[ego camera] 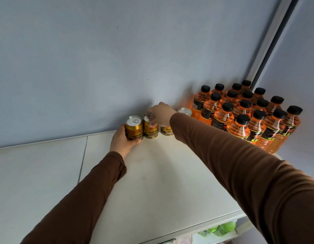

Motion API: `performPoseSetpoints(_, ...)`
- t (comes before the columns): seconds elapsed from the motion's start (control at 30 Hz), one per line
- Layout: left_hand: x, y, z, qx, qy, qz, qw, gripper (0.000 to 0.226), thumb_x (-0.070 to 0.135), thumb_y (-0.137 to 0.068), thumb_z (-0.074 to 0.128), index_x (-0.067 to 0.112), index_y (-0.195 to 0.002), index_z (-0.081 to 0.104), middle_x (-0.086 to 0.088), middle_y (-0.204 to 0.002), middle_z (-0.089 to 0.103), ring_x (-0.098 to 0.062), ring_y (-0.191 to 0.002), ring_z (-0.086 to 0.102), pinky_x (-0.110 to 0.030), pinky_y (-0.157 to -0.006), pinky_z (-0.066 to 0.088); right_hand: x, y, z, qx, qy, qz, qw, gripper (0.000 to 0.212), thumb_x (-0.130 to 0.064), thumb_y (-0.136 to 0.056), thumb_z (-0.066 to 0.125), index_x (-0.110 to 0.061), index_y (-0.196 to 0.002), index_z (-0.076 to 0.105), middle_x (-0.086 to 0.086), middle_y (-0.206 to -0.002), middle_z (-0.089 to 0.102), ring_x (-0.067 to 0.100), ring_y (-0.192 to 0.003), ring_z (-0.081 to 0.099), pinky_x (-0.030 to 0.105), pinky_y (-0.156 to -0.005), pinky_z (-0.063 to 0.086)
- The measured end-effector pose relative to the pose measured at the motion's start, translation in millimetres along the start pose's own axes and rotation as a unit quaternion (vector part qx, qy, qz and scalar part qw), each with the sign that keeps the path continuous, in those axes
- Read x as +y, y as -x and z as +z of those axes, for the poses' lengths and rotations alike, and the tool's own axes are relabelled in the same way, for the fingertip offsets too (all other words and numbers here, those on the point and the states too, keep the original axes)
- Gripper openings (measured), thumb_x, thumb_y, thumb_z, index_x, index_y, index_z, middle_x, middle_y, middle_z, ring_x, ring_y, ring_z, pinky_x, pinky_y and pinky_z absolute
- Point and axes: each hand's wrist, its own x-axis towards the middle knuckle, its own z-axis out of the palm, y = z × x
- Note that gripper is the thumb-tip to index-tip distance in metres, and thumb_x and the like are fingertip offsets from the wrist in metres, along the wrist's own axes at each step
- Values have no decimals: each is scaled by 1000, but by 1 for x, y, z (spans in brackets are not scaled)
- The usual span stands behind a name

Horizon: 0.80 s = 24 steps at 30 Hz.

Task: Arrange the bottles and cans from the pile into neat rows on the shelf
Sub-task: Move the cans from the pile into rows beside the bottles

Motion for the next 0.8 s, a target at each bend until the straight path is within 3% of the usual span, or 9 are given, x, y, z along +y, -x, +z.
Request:
performPoseSetpoints(0.13, 3, 4, -7, -27, -52, 11, 998, 72, 27, -68, 89, 19, -130, 53, -3, -125, 64, -18, -110, 59, -27, -91, 42, 0, 3, 0, -6, -19, 10, 1000, 62, -43, -84, 69, -21, -139, 51, 5, -127, 60, 28, -122, 44, 34, -84, 37)
performPoseSetpoints(0.27, 4, 15, -26, -54, -218, 14, 974, 81, 38, -78, 80, 15, -146, 42, -12, -142, 53, -31, -130, 48, -36, -106, 39, -4, 14, -4, 34, -32, 7, 999, 63, -43, -87, 64, -22, -143, 45, 8, -135, 55, 29, -123, 46, 40, -97, 38)
performPoseSetpoints(0.37, 6, 32, -47, -70, -290, 12, 954, 82, 44, -85, 72, 15, -152, 33, -11, -151, 42, -31, -138, 35, -37, -111, 30, -15, 26, -8, 89, -52, -6, 995, 61, -44, -90, 62, -26, -146, 43, 4, -142, 50, 28, -127, 44, 41, -102, 35)
performPoseSetpoints(0.5, 8, 69, -88, -54, -321, 25, 945, 74, 46, -88, 67, 18, -150, 37, -5, -150, 42, -25, -137, 34, -35, -112, 31, -50, 45, -6, 132, -101, -56, 984, 55, -43, -90, 61, -30, -141, 48, -1, -139, 53, 25, -124, 47, 40, -99, 35)
performPoseSetpoints(0.8, -19, 172, -199, 30, -315, 14, 949, 65, 45, -89, 65, 22, -146, 43, 2, -146, 46, -17, -135, 34, -27, -109, 28, -181, 87, 28, 141, -134, -126, 973, 55, -49, -89, 61, -30, -140, 50, -3, -138, 54, 25, -126, 46, 43, -102, 36)
